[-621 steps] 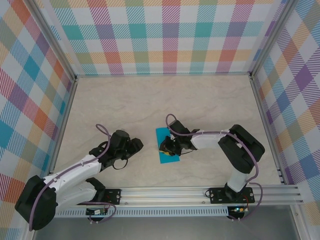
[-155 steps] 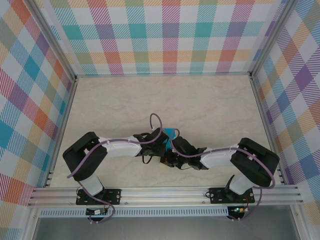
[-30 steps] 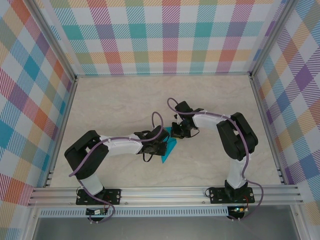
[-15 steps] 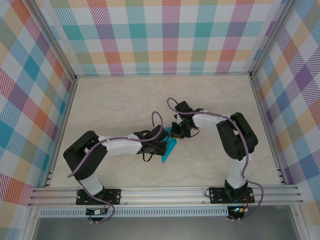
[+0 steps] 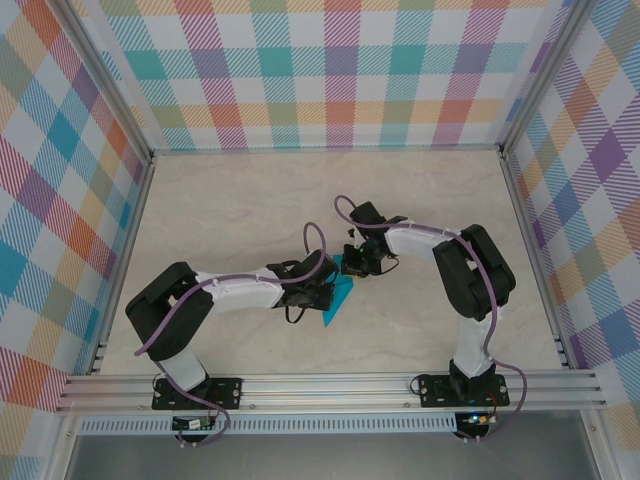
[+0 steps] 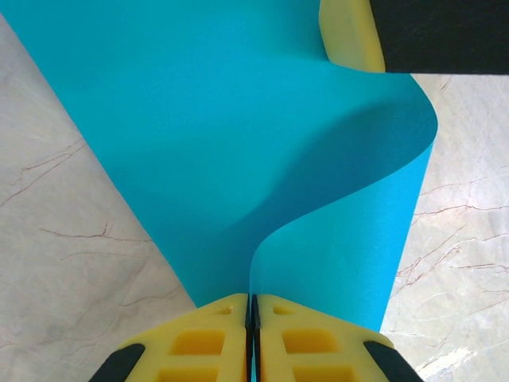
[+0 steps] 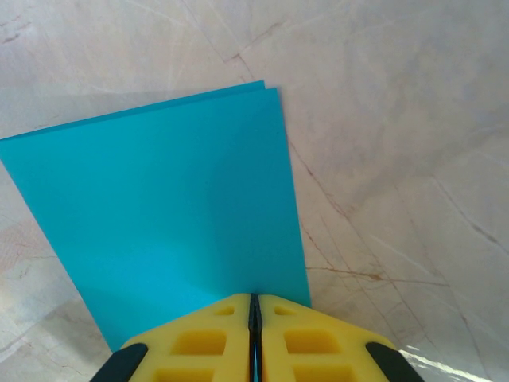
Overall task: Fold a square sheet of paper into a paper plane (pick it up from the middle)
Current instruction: Third fold the triangle at the center of the table.
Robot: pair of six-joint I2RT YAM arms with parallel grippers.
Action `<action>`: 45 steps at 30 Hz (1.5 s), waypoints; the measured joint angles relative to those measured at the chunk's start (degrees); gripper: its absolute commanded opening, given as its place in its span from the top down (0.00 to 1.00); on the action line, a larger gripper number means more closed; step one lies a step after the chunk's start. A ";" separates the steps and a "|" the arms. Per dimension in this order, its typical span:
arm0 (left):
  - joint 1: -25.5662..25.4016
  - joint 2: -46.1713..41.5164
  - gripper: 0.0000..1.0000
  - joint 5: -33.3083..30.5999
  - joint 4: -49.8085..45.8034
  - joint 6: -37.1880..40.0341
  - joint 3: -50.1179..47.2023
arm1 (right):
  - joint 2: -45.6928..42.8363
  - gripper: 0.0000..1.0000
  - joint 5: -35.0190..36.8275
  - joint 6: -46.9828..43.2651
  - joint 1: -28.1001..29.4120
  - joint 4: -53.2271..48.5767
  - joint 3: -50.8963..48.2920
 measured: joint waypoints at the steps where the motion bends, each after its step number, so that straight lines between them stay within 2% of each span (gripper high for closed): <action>1: 0.00 0.00 0.90 0.00 0.02 0.15 0.00 | 0.00 0.90 0.00 0.00 0.00 0.02 0.00; 25: 0.00 1.90 0.90 0.42 0.37 0.79 0.70 | 0.09 0.87 -0.37 0.39 0.00 0.04 0.00; 30: 0.00 1.90 0.90 0.42 0.39 0.79 0.70 | -0.92 0.78 0.04 0.85 -0.13 -0.83 0.02; 34: 0.00 1.90 0.90 0.42 0.42 0.76 0.68 | -7.17 0.72 0.57 2.47 -1.16 -1.46 -1.73; 37: 0.00 1.90 0.90 0.42 0.42 0.76 0.68 | -15.47 0.78 0.22 4.68 -2.38 1.09 -5.79; 39: 0.00 1.90 0.90 0.42 0.44 0.76 0.68 | -20.33 0.90 -1.84 7.19 -3.08 5.38 -10.14; 41: 0.00 1.90 0.90 0.42 0.44 0.76 0.68 | -22.84 0.97 -4.44 10.64 -2.93 10.86 -15.34; 45: 0.00 1.90 0.90 0.42 0.50 0.76 0.63 | -23.04 0.99 -8.44 17.07 -1.14 19.67 -25.66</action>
